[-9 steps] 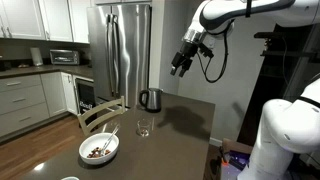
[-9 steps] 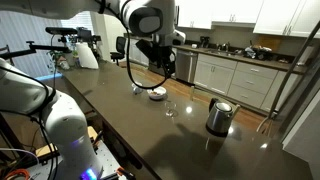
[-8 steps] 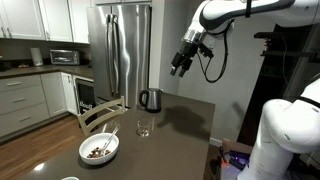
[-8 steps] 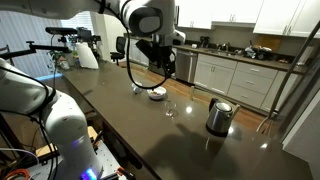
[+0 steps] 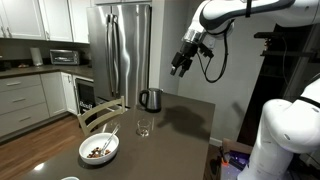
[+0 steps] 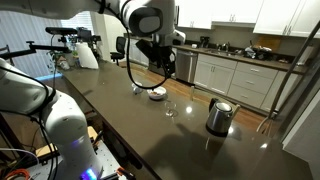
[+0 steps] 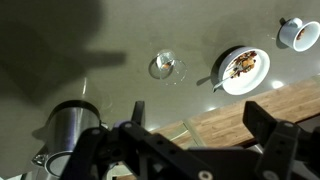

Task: Use the spoon to scoop some of the contents from the white bowl into the glass cup on the right

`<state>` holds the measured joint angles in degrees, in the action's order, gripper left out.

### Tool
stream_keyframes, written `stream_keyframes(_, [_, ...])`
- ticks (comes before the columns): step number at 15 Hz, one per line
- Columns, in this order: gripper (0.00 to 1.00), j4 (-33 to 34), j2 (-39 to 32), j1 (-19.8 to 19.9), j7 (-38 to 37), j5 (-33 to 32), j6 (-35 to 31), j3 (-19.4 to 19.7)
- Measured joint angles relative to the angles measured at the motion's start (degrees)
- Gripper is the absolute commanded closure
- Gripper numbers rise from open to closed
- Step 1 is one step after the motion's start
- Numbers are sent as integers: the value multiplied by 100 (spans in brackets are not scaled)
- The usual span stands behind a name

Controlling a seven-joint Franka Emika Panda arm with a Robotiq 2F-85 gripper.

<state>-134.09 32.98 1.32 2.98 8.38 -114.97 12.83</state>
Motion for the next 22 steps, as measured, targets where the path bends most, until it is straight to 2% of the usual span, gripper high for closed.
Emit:
stream_keyframes(4, [0,-22,-18,-6,5,146,-45,-15])
stream_keyframes(8, [0,-101,-445,-307,254,1031,-564,-42])
stream_keyframes(10, [0,23,-954,-608,546,1597,-852,-50])
stream_keyframes(12, [0,469,-1631,-946,903,2056,-861,60])
stream_keyframes(16, [0,1689,-3123,-1289,1588,2724,-343,252])
stream_keyframes(19, [0,2683,-4231,-856,1866,2857,171,-156])
stream_keyframes(22, [0,3686,-5275,-309,2051,2857,414,-647])
